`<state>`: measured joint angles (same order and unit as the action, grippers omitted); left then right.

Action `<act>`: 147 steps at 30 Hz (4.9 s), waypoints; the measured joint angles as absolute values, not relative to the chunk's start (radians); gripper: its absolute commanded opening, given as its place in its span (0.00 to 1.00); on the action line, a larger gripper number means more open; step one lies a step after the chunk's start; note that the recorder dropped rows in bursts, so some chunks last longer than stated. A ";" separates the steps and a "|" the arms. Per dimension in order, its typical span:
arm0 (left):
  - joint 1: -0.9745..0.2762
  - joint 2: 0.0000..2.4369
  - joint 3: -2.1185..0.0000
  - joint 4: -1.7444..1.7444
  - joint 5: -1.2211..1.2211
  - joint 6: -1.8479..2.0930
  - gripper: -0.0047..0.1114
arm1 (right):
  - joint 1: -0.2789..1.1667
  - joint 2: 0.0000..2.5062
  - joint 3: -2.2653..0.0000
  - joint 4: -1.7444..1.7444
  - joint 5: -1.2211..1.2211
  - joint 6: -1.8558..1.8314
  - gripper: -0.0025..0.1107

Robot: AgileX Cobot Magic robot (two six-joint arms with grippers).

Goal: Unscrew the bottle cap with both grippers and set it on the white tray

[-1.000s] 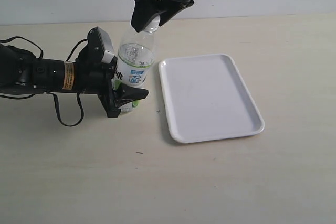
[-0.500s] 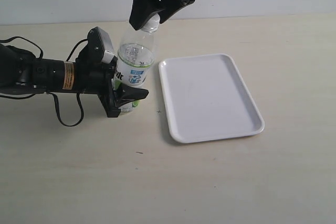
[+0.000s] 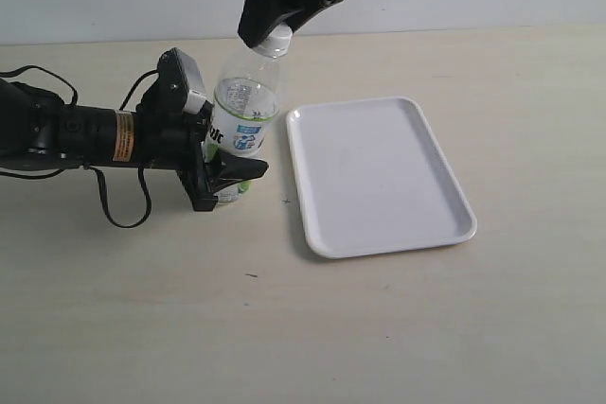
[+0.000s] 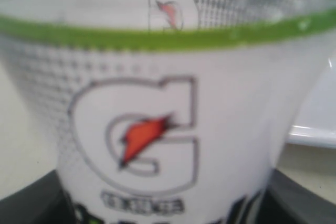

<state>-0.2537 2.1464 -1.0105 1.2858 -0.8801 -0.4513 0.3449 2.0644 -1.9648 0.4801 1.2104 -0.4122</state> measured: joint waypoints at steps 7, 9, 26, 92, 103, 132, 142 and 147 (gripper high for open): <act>-0.254 2.146 -1.010 1.284 -0.880 -0.451 0.04 | 0.345 2.064 -1.965 0.484 1.210 -0.575 0.02; -0.254 2.146 -1.010 1.282 -0.880 -0.451 0.04 | 0.345 2.064 -1.965 0.484 1.213 -0.689 0.02; -0.254 2.146 -1.012 1.282 -0.876 -0.445 0.04 | 0.345 2.064 -1.965 0.496 1.231 -1.235 0.08; -0.254 2.146 -1.012 1.286 -0.880 -0.447 0.04 | 0.340 2.028 -1.966 0.487 1.220 -0.049 0.62; -0.254 2.146 -1.012 1.286 -0.880 -0.447 0.04 | 0.340 2.057 -1.966 0.487 1.222 -0.049 0.60; -0.254 2.146 -1.012 1.279 -0.876 -0.447 0.04 | 0.340 2.057 -1.966 0.478 1.233 -1.099 0.02; -0.254 2.146 -1.012 1.279 -0.876 -0.447 0.04 | 0.340 2.057 -1.966 0.491 1.233 -1.101 0.02; -0.254 2.146 -1.012 1.275 -0.891 -0.449 0.04 | 0.341 2.027 -1.966 0.420 1.237 -1.138 0.02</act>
<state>-0.2537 2.1464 -1.0123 1.2747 -0.8906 -0.4493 0.3414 2.0269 -1.9656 0.4199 1.2370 -1.1376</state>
